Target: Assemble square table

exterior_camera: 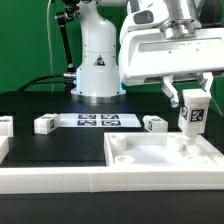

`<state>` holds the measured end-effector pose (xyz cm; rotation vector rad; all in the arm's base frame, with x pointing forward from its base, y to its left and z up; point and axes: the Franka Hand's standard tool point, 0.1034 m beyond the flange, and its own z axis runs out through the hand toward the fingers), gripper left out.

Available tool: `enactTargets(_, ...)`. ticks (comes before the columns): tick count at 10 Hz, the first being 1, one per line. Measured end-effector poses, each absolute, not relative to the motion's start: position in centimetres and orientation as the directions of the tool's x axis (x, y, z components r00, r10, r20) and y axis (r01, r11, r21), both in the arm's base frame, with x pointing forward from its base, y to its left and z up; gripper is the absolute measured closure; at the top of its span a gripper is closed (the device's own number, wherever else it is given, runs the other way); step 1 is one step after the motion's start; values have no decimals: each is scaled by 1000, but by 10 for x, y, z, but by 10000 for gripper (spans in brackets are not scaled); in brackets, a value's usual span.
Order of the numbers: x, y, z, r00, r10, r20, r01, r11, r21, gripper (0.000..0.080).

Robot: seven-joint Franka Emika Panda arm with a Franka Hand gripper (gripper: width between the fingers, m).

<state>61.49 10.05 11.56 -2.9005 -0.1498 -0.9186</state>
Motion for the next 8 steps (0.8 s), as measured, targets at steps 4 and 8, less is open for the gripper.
enactTargets(4,633,86,116,804,63,592,116,-992,-52,509)
enactTargets(8,637,87,114,803,49,594,104,-993,-60,509)
